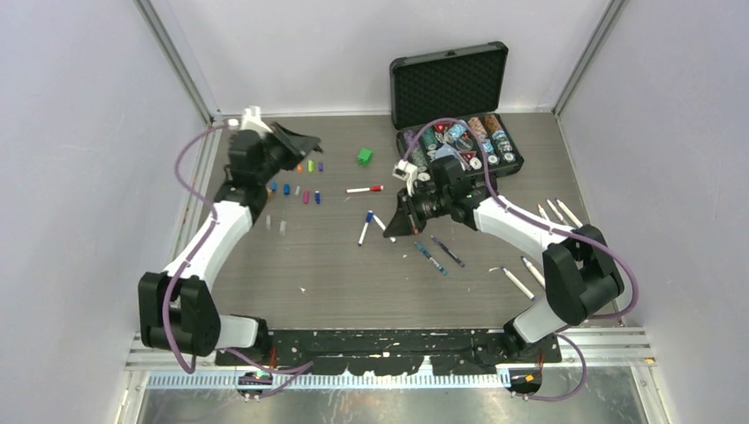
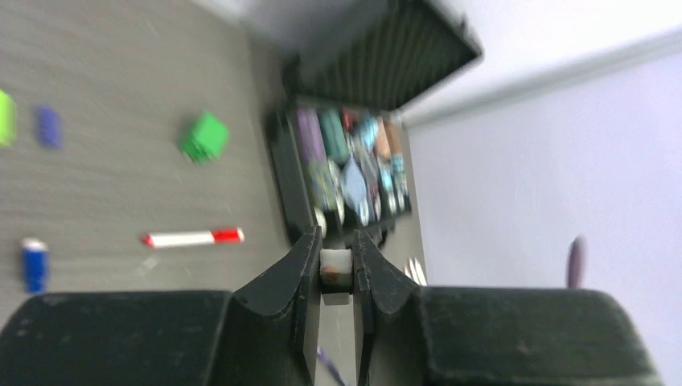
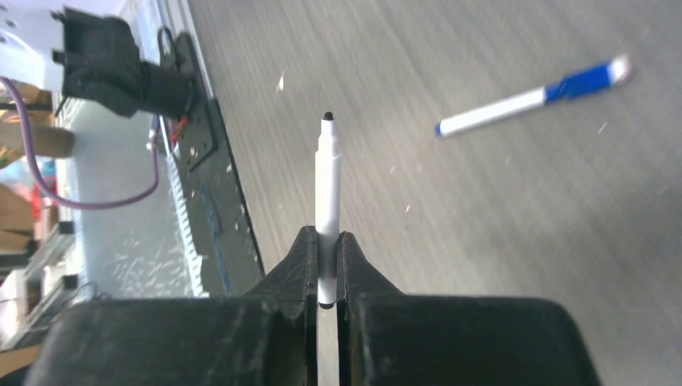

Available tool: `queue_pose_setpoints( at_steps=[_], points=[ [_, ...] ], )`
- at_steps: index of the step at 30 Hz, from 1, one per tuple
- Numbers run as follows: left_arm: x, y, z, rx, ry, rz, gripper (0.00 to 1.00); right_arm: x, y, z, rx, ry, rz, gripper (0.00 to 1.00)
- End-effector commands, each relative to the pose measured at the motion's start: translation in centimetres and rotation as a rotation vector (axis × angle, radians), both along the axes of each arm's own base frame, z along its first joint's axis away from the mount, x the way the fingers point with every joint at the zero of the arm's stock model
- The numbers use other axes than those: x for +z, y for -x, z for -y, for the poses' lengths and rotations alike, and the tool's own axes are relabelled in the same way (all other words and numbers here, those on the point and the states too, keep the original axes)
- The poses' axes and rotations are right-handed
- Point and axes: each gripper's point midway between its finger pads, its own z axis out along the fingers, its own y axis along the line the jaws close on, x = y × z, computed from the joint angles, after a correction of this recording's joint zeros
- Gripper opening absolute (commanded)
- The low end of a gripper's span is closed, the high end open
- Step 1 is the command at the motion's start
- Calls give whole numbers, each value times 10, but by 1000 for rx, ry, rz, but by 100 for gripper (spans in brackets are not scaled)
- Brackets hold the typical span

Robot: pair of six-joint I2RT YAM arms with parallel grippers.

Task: Open the pen caps
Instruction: Open the pen cap from the pen, then place the pen cap at the center of the board.

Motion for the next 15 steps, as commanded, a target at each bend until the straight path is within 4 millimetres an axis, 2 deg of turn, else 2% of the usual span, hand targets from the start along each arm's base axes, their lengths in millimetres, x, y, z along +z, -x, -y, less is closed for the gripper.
queue_pose_setpoints(
  at_steps=[1,3,5,8,11,13,15],
  points=[
    [42,-9,-39,114,-21,116,0,-19,23,6,43,50,-102,0],
    [39,-8,-45,124,-11,109,0,-21,24,7,51,59,-101,0],
    [27,-3,-52,130,-23,65,0,-23,21,15,48,115,-61,0],
    [-35,25,-65,92,-192,-163,0,-29,10,43,11,272,48,0],
    [-101,62,-93,71,-439,-433,0,-37,2,84,-41,440,124,0],
    [-128,81,-114,60,-579,-578,0,-34,-5,110,-96,486,144,0],
    [-142,89,-121,16,-661,-633,0,-31,-13,136,-164,518,154,0]
  ],
)
